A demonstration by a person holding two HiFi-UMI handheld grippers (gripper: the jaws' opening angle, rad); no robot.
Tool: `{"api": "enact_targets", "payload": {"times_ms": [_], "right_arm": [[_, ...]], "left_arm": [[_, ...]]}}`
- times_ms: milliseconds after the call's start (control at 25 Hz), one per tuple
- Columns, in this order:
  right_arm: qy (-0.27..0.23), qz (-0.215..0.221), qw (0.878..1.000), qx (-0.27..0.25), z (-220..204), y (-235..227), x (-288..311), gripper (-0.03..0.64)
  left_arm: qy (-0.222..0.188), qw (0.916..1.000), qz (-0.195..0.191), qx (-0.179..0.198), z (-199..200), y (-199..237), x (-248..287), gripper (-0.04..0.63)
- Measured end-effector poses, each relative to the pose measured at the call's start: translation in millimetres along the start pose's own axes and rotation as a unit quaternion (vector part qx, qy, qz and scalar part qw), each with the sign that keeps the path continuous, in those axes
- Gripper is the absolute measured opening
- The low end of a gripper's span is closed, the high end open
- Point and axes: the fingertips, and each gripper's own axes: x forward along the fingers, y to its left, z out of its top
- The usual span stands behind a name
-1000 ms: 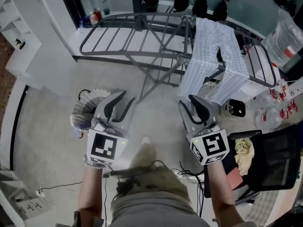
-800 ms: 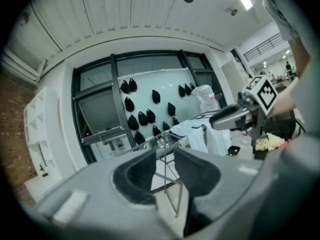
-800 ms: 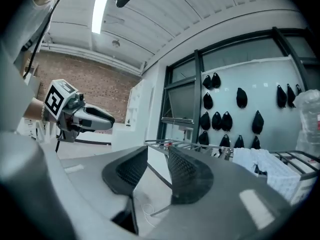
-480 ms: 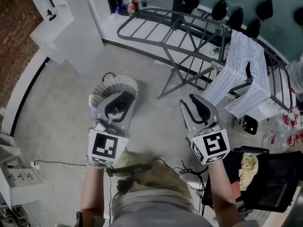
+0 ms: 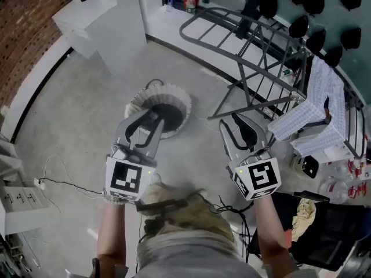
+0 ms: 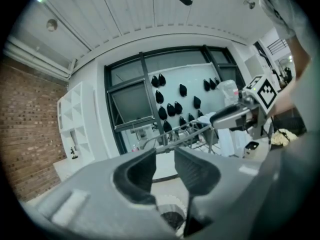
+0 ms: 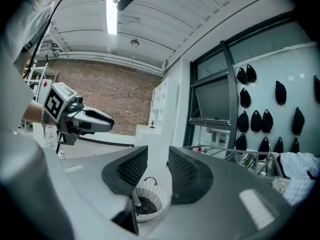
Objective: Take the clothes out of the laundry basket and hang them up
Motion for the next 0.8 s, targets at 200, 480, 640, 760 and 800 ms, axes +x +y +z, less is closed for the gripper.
{"api": "enact_targets", "payload": {"times_ms": [200, 480, 640, 760, 800], "right_arm": [[0.015, 0.017, 1.0, 0.003, 3, 39, 63, 0.132], [0.032, 0.035, 0.999, -0.003, 3, 90, 149, 0.132], [0.045, 0.045, 0.998, -0.007, -2, 120, 190, 0.132], [0.055, 0.062, 0.997, -0.01, -11, 139, 220, 0.132], [0.059, 0.07, 0.996, -0.012, -15, 146, 229, 0.132]], "left_arm": [[0.022, 0.9997, 0.009, -0.005, -39, 61, -14, 0.104], [0.04, 0.9992, 0.0, -0.001, -91, 131, -28, 0.104], [0.046, 0.9986, 0.005, -0.027, -119, 169, -37, 0.094], [0.052, 0.998, 0.009, -0.036, -140, 195, -38, 0.091], [0.056, 0.9977, 0.011, -0.037, -147, 202, -38, 0.091]]}}
